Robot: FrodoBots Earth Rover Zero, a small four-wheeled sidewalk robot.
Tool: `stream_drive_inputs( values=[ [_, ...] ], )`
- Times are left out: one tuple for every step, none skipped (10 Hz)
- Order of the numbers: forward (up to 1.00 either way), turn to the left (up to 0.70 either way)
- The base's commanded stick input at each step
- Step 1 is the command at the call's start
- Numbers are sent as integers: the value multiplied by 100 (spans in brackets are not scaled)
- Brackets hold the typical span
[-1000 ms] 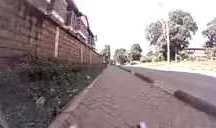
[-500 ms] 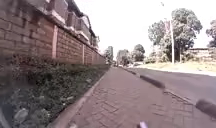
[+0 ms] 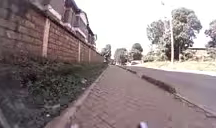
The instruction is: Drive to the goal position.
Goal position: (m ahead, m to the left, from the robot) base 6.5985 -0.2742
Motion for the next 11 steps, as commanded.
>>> stream_drive_inputs(
  values=[
    [100, -21],
    [100, -34],
    [100, -19],
    [100, -6],
    [100, -8],
    [100, -28],
    [100, -33],
    [100, -38],
    [100, -15],
    [100, 0],
    [100, -27]
  ],
)
